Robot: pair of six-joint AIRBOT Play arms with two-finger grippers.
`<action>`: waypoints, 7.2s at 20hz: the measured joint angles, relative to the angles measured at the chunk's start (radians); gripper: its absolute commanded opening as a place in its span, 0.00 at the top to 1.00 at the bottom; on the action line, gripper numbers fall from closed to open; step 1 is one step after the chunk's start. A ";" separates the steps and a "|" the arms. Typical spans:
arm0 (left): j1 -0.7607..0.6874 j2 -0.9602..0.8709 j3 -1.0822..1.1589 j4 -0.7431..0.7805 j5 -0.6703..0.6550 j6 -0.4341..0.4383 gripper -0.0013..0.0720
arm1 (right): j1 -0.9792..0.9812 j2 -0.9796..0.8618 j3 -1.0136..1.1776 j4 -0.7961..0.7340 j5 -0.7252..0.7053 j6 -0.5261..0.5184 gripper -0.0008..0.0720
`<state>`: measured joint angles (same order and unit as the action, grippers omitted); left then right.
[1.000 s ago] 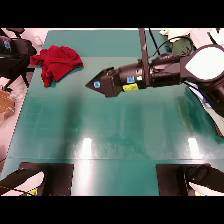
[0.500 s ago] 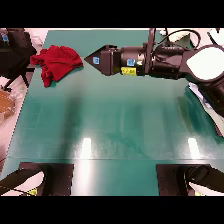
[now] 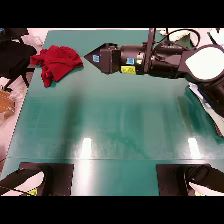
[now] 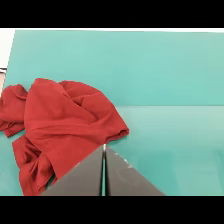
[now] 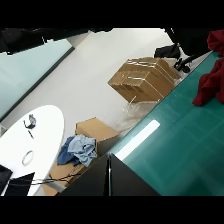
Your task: Fold the shirts.
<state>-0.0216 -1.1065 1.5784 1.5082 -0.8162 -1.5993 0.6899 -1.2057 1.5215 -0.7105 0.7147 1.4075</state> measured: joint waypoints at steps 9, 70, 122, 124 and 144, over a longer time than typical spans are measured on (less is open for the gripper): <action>0.119 -0.248 -0.001 -0.063 -0.113 -0.106 0.00 | 0.000 -0.005 0.000 -0.001 0.013 -0.003 0.96; -0.921 -0.545 0.190 -0.372 -0.396 0.118 0.26 | -0.778 0.289 0.000 -0.105 0.612 0.042 0.72; -0.065 -0.053 -0.821 -0.513 -0.019 0.157 0.25 | 0.078 -0.597 0.463 -1.069 0.528 0.156 0.97; -0.076 -0.075 -0.826 -0.540 0.054 0.172 0.25 | 0.069 -0.571 0.463 -1.078 0.540 0.158 0.97; 0.138 0.038 -0.425 -0.793 0.021 0.335 0.96 | -0.196 -0.238 0.463 -1.167 0.584 0.219 0.97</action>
<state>0.1169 -1.0687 1.1534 0.7151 -0.7952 -1.2644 0.4938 -1.4437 1.9842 -1.8778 1.2987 1.6260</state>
